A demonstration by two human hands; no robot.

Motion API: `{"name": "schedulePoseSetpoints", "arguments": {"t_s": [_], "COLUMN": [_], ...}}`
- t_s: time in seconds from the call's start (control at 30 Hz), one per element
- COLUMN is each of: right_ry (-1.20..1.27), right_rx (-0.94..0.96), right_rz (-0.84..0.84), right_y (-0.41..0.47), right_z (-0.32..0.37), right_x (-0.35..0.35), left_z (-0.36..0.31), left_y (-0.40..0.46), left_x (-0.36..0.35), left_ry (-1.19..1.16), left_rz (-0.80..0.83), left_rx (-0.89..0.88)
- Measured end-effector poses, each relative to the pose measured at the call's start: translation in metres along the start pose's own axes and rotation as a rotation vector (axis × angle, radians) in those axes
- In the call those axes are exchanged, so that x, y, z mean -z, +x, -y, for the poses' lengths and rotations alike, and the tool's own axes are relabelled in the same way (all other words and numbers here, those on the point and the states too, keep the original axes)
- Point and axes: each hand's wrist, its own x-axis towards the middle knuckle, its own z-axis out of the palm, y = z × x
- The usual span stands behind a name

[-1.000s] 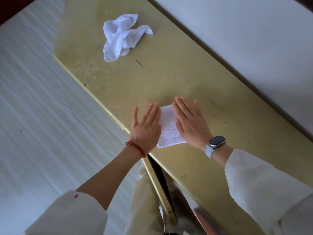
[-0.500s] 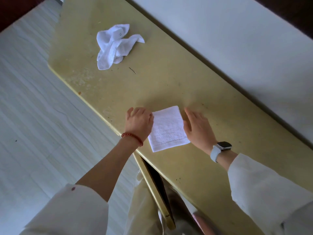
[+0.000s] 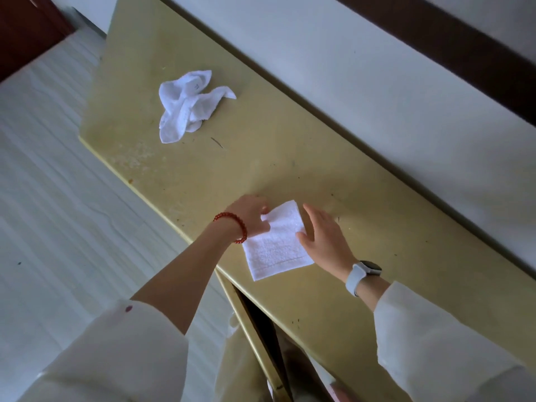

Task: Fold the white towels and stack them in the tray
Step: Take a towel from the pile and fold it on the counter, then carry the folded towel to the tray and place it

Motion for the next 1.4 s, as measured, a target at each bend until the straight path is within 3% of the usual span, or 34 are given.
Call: {"name": "schedulePoseSetpoints", "arguments": {"t_s": [0.07, 0.17, 0.23, 0.33, 0.43, 0.5, 0.63, 0.73, 0.83, 0.97, 1.03, 1.13, 1.2, 1.27, 1.4], "right_ry": [0.198, 0.386, 0.47, 0.559, 0.709, 0.81, 0.383, 0.199, 0.153, 0.616, 0.724, 0.953, 1.204, 1.361, 1.262], "right_rx": [-0.045, -0.084, -0.078, -0.084, -0.094, -0.068, 0.239, 0.371, 0.399, 0.148, -0.008, -0.135, -0.099, -0.026, 0.03], "right_rz": [0.064, 0.26, 0.313, 0.259, 0.169, 0.257, 0.514, 0.571, 0.505, 0.355, 0.331, 0.598, 0.672, 0.624, 0.592], "right_y": [-0.001, 0.007, 0.015, 0.025, 0.035, 0.04, 0.045, 0.043, 0.041, 0.033, 0.023, -0.001, -0.013, -0.021, -0.049], "right_z": [0.006, 0.018, 0.027, 0.045, 0.066, 0.084, 0.124, 0.15, 0.166, 0.172, 0.176, 0.216, 0.267, 0.325, 0.443], "right_x": [0.014, 0.034, 0.043, 0.057, 0.077, 0.09, 0.115, 0.121, 0.115, 0.098, 0.079, 0.041, 0.022, 0.009, -0.041], "left_z": [-0.001, -0.008, -0.011, -0.004, 0.013, 0.022, 0.033, 0.029, 0.016, 0.025, 0.04, 0.065, 0.09, 0.122, 0.203], "left_y": [-0.013, -0.032, -0.043, -0.062, -0.082, -0.095, -0.121, -0.133, -0.137, -0.164, -0.187, -0.229, -0.262, -0.302, -0.405], "left_x": [0.009, 0.029, 0.045, 0.068, 0.08, 0.079, 0.077, 0.081, 0.08, 0.094, 0.106, 0.13, 0.144, 0.152, 0.147], "left_ry": [-0.15, -0.189, -0.324, -0.64, -0.876, -1.176, -1.495, -1.356, -1.005, -0.881, -0.913, -1.045, -1.16, -1.281, -1.381], "left_rz": [-0.014, -0.095, -0.199, -0.269, -0.145, 0.032, 0.267, 0.293, 0.048, -0.245, -0.316, -0.434, -0.537, -0.65, -0.975], "left_rx": [-0.099, -0.183, -0.131, -0.003, 0.095, 0.073, -0.061, -0.082, -0.009, 0.015, 0.02, -0.02, -0.009, 0.042, 0.2]}}
